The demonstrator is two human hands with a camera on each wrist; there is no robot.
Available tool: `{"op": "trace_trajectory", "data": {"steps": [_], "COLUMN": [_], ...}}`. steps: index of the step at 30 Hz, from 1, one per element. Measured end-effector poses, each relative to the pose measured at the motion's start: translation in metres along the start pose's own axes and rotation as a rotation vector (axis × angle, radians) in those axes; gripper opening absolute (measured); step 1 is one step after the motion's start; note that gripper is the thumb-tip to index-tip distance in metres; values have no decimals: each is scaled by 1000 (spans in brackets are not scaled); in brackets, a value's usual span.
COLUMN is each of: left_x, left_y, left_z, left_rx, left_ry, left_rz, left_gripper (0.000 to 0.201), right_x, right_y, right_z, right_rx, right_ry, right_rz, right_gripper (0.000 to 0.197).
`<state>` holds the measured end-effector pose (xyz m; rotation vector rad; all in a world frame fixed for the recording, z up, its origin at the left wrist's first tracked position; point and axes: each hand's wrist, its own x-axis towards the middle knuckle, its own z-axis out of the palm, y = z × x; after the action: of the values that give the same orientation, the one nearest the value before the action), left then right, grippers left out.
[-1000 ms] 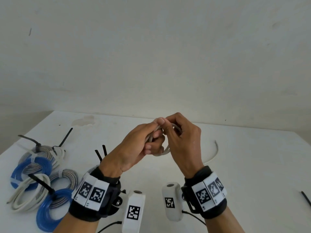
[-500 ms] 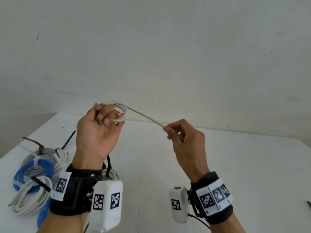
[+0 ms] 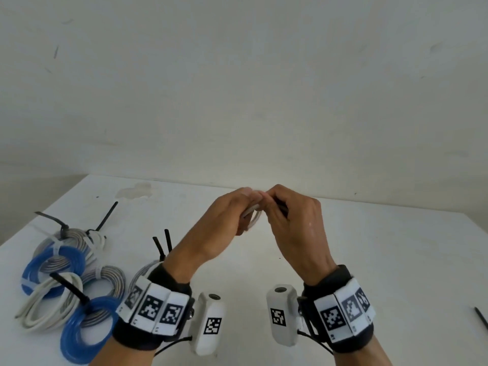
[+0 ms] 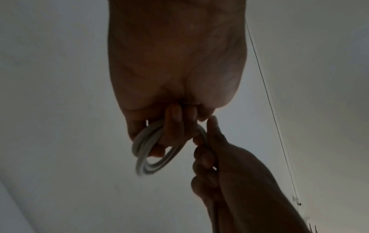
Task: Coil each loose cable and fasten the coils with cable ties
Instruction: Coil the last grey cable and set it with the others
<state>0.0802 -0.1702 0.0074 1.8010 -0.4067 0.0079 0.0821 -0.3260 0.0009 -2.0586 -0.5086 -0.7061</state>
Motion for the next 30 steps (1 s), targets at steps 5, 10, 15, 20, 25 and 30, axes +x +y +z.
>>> {"op": "trace_trajectory", "data": {"steps": [5,10,15,20,25,30], "left_x": [-7,-6,-1,5,8,9], "left_y": [8,2,3,1,-4,-9], "left_z": [-18,-19,-15,-28,-41,-43], "left_rx": [115,-194,-596,-1024,-1261,-1344], "left_ry": [-114,-212,-56,84,208,254], "left_rz": [-103,-275,-316,-281,-162,-54], "left_gripper": [55,51,51,50,45,40], "right_x": [-6,-6,-6,-4,-3,-5], "right_y": [-12,-14,-9,-6,-7,-12], "right_z": [12,18,21,14,10,7], "right_rx": [84,248,187,224,252,258], "right_ry": [-7,15,72,54,-1,-168], "right_rz": [16,107,1,49,129,156], "right_gripper": [19,19,11,19,8,8]}}
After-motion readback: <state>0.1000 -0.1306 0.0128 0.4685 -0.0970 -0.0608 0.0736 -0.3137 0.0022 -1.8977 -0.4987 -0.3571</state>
